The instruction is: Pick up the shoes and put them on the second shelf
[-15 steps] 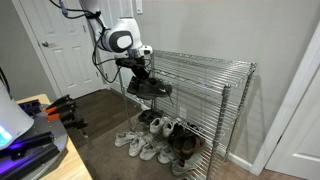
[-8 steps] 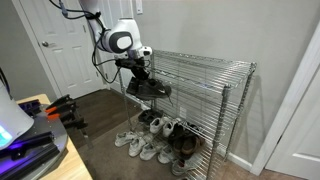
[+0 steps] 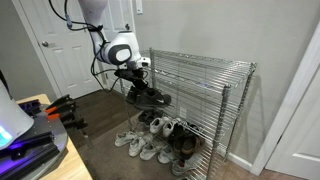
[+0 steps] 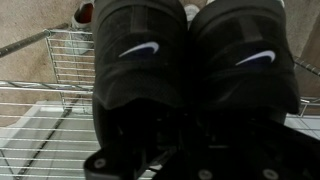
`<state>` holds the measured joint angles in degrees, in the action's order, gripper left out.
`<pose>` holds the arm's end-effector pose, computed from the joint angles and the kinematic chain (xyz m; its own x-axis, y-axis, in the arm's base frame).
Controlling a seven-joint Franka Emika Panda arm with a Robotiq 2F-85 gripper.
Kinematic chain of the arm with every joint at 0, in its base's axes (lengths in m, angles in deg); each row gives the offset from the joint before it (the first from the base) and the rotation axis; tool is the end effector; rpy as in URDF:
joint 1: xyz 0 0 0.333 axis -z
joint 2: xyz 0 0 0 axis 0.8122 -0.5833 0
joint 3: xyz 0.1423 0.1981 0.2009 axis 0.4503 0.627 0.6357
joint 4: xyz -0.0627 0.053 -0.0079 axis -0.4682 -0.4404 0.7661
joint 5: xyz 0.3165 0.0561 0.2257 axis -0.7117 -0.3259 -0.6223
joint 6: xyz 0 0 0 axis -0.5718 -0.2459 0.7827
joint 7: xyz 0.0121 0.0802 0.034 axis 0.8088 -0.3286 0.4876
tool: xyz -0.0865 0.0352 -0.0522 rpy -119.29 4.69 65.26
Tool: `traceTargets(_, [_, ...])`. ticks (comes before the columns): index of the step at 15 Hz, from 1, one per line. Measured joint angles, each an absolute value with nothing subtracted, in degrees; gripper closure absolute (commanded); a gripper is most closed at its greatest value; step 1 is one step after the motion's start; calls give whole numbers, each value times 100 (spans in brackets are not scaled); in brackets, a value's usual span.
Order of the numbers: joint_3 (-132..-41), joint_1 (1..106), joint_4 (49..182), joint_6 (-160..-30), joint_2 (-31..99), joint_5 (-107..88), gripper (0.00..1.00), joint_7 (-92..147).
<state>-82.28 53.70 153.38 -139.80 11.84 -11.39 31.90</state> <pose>0.5212 0.0137 0.0771 0.9831 0.0444 0.1774 0.0455 -0.9990 -0.0020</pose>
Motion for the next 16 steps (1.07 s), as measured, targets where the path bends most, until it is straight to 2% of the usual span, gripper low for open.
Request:
traceTargets(12, [-8023, 5326, 14911, -15874, -15, -1272, 95, 2758])
traceTargets(16, [-7904, 5312, 14405, -15827, -169, -1315, 94, 2681])
